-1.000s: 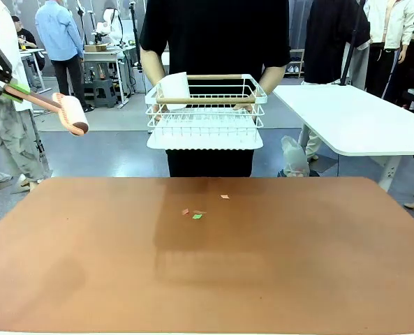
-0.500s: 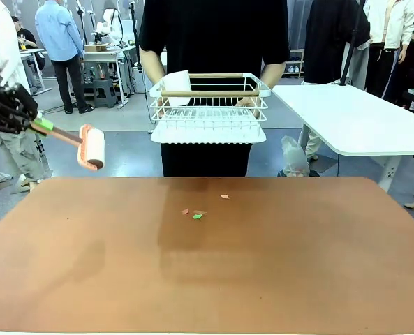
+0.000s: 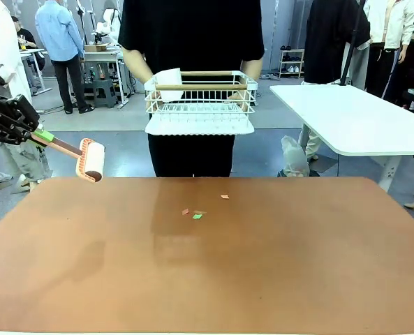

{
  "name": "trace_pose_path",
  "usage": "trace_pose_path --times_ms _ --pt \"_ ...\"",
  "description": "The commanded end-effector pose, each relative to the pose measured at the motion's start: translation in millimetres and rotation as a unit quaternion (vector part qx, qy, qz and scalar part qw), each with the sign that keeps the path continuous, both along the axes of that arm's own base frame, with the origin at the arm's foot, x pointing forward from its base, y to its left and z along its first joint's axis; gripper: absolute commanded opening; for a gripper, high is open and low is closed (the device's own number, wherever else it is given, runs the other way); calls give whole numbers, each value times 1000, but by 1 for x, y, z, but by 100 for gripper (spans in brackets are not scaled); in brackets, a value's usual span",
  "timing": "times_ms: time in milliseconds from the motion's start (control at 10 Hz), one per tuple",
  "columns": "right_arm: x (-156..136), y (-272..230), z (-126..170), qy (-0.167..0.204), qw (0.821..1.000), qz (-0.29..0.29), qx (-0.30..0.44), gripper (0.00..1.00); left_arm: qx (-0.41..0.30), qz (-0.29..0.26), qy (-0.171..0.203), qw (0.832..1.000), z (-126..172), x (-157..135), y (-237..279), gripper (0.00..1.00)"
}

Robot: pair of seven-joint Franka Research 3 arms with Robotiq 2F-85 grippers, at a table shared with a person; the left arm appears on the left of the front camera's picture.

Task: Clean the table.
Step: Clean the table with the Lint Roller when the human lifts the Dish drying rack.

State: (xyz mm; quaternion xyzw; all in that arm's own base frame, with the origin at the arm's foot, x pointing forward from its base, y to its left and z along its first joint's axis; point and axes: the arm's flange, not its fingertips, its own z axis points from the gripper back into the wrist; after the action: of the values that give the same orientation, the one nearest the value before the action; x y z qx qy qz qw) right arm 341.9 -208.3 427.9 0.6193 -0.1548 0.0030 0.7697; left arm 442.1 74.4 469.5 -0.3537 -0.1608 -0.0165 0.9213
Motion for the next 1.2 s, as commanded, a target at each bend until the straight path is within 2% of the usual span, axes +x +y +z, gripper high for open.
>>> trace_pose_path --times_ms 0,100,200,300,500,700,1100 --pt "0 0 3 -4 1000 1 0 100 1 -1 2 1000 -2 0 0 22" --pt "0 0 3 -4 1000 1 0 100 28 -26 37 999 -15 21 -5 22" --pt "0 0 3 -4 1000 1 0 100 16 -49 65 997 -27 36 -14 22" --pt "0 0 3 -4 1000 1 0 100 18 -35 70 997 -41 44 -26 22" --pt "0 0 3 -4 1000 1 0 100 6 -53 96 994 -72 52 -44 22" --pt "0 0 3 -4 1000 1 0 100 3 -77 110 991 -92 63 -53 22" --pt "0 0 3 -4 1000 1 0 100 -5 -65 108 992 -112 93 -54 22"
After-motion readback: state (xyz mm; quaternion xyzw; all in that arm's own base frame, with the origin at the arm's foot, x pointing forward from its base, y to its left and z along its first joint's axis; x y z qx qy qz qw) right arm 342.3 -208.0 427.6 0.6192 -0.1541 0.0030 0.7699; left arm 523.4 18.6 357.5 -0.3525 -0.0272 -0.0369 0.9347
